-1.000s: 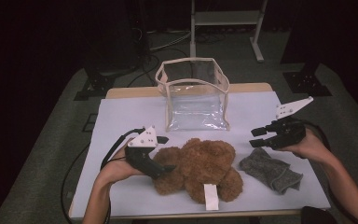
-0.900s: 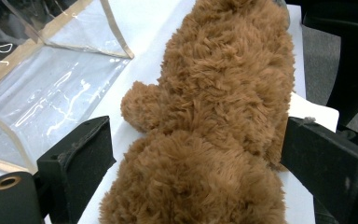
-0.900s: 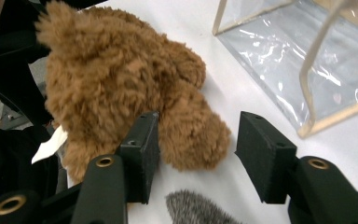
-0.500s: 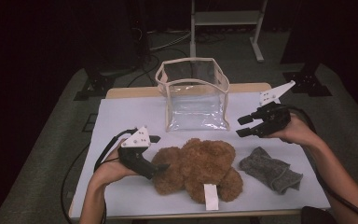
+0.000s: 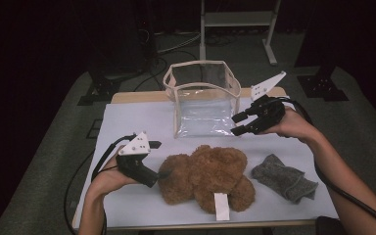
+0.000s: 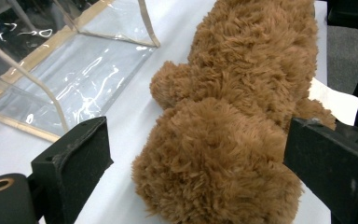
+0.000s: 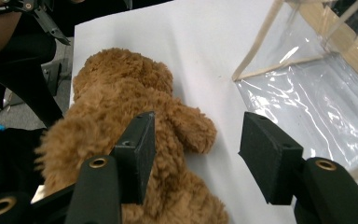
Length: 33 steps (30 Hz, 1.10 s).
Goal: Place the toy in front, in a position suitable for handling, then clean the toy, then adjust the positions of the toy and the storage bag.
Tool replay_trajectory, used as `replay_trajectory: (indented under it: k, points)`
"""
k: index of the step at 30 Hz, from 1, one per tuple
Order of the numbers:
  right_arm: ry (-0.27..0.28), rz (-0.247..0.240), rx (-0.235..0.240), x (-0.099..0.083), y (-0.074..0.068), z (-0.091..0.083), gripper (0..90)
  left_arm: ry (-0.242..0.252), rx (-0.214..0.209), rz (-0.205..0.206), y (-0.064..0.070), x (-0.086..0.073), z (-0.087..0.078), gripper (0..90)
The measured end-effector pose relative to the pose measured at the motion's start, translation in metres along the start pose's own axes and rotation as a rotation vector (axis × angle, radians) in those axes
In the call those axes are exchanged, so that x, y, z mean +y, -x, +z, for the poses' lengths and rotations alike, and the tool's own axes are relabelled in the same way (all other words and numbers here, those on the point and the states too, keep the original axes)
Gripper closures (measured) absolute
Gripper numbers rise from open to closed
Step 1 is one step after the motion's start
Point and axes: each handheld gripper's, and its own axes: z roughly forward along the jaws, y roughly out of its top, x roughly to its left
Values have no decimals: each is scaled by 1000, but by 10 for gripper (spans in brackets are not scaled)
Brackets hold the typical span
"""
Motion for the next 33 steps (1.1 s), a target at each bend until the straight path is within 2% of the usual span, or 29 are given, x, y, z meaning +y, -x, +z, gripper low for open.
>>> replay_trajectory:
  k: [6, 12, 18, 23, 28, 33]
  points:
    - [-13, -3, 12, 15, 6, 11, 440, -9, 19, -1, -2, -2, -5, 62]
    - [-37, -29, 10, 27, 5, 22, 433, -5, 29, -3, -2, -4, -9, 62]
    - [-68, -42, -12, 39, 10, 27, 428, -1, 29, -7, -3, -5, -10, 62]
    - [-109, -64, -35, 50, 16, 31, 427, -16, 35, -11, -5, -8, -10, 62]
    - [-142, -60, -51, 58, 23, 37, 427, -15, 39, -10, -6, -9, -12, 62]
    - [-148, -56, -59, 64, 26, 40, 424, -5, 42, -13, -6, -10, -14, 62]
